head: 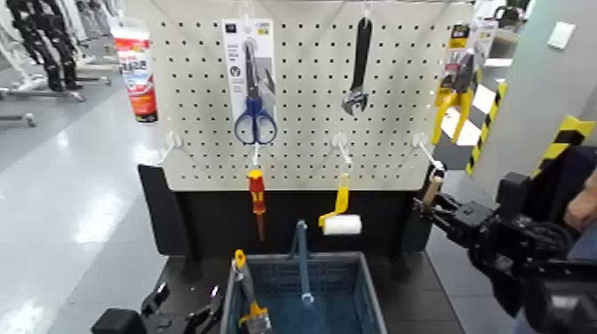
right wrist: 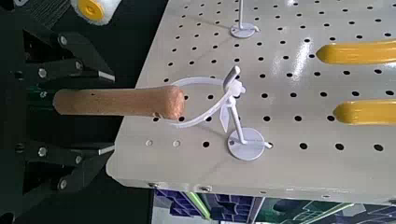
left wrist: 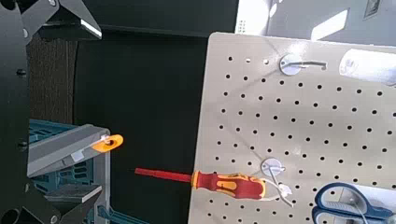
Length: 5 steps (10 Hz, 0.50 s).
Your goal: Put the tool with the wooden handle into the crate.
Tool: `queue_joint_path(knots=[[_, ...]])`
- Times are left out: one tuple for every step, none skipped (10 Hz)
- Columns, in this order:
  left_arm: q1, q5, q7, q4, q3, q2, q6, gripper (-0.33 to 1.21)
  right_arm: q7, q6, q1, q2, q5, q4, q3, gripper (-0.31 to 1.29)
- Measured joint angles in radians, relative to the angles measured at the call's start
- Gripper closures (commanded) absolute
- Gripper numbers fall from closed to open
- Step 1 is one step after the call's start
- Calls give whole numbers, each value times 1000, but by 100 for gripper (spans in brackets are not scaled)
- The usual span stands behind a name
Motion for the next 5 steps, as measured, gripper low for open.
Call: queue_joint_path(knots=[[1, 0, 0, 0, 1, 0, 0, 15, -11, 6, 6, 3, 7, -11, -1, 123], [1, 1, 0, -1, 1, 0, -1, 15, -16, 9, 13, 5, 14, -21, -2, 123], [1, 1, 0, -1, 1, 0, -1, 15, -18, 10, 19, 7, 16, -29, -4, 123], [1, 1, 0, -1, 1, 0, -1, 15, -19, 10, 23, 8, 17, -36, -5, 123], [1, 1, 0, -1, 1, 0, -1, 15, -20, 11, 27, 10, 16, -45, -8, 123]])
